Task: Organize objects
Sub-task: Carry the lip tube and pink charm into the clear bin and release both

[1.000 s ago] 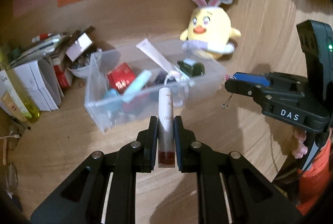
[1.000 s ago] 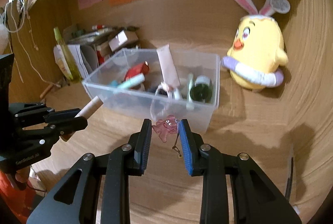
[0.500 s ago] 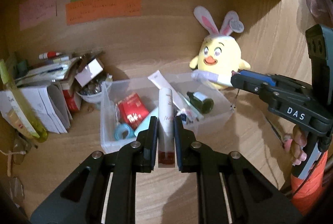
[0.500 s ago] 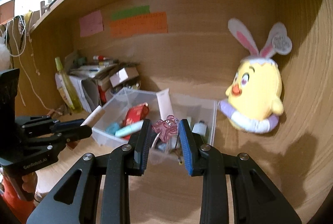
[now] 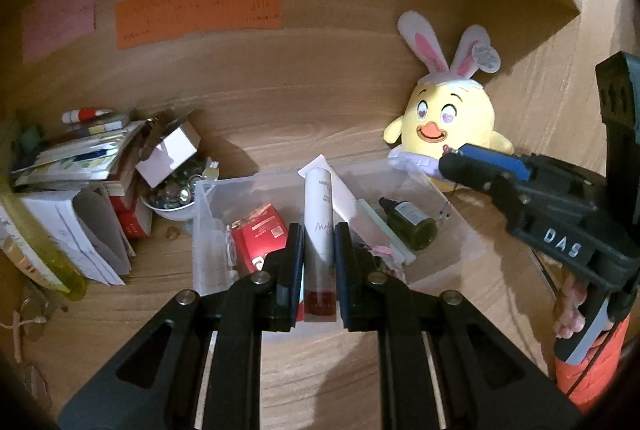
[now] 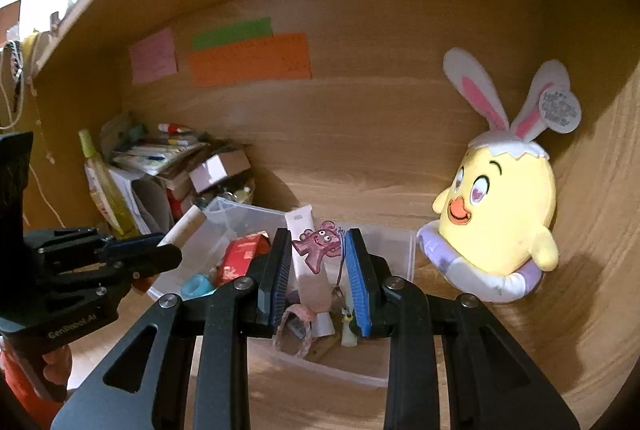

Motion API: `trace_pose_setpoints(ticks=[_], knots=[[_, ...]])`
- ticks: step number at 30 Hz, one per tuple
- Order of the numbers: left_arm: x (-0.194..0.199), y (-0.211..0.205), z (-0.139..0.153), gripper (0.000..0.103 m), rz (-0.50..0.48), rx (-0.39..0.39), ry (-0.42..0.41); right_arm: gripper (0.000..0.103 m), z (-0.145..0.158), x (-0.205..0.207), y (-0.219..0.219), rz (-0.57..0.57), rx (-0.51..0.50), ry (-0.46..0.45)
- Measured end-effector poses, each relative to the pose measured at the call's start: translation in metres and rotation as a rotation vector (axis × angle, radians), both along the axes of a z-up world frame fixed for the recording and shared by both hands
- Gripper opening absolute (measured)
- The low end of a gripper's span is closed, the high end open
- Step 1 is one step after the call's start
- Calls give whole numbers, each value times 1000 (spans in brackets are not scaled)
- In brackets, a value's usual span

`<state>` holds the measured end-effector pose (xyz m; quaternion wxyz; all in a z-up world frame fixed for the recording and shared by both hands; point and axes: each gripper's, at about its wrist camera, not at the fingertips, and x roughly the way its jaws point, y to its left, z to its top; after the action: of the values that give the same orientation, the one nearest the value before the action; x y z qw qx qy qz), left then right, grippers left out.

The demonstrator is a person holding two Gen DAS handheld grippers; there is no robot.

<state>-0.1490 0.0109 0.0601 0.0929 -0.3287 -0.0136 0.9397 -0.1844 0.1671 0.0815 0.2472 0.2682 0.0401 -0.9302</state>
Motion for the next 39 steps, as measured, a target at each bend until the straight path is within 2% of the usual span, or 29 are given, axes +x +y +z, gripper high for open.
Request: trace_pose_setpoints(ticks=[18, 29, 33, 36, 39], knots=[[-51, 21, -47, 14, -36, -33, -141, 25, -71, -41, -17, 9, 112, -167], [-58, 16, -59, 15, -45, -15, -187, 25, -80, -47, -22, 6, 146, -193], [-55, 14, -53, 24, -43, -7, -175, 28, -77, -46, -22, 7, 150, -193], [-51, 13, -47, 26, -43, -2, -164, 37, -73, -43, -21, 3, 148, -180], [-45, 12, -41, 29, -42, 0, -152, 37, -68, -38, -19, 1, 151, -164]])
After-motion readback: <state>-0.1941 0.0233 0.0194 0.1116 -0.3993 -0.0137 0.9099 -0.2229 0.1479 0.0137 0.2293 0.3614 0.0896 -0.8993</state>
